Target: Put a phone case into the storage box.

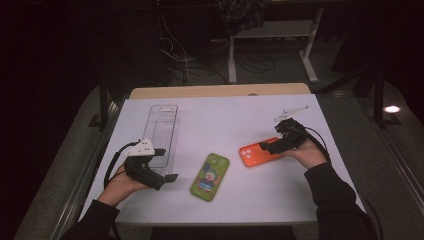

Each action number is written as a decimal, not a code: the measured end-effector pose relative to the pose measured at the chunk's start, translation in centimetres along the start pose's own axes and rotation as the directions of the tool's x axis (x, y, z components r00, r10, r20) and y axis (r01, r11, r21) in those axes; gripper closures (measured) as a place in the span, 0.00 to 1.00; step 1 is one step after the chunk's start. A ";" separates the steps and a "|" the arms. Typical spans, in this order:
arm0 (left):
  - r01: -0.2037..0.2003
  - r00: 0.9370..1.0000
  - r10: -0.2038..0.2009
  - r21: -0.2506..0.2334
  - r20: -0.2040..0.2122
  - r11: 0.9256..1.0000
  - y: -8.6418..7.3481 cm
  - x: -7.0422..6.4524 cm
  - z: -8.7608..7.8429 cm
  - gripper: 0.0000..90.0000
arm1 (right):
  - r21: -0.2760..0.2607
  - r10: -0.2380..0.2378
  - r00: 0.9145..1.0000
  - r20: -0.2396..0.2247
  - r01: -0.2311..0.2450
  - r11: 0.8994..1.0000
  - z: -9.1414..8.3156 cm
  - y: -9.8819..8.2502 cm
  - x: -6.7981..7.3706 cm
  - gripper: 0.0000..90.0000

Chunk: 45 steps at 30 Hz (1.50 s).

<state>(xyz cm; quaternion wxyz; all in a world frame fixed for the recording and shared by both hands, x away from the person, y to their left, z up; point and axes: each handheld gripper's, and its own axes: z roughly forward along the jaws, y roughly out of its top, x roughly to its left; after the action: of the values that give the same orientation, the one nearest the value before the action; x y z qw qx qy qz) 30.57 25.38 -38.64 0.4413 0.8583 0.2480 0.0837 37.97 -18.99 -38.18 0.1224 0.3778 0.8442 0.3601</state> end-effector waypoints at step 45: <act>-0.003 1.000 0.003 -0.001 0.003 1.000 -0.2 0.1 -0.1 0.00 | 0.250 0.081 0.993 0.088 -0.101 0.963 6.6 0.3 -6.1 0.98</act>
<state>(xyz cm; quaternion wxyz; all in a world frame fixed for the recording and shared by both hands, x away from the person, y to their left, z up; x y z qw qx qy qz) 30.59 25.62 -38.73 0.4422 0.8585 0.2461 0.0830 45.46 -19.89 -43.06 0.0885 0.4424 0.8598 0.2394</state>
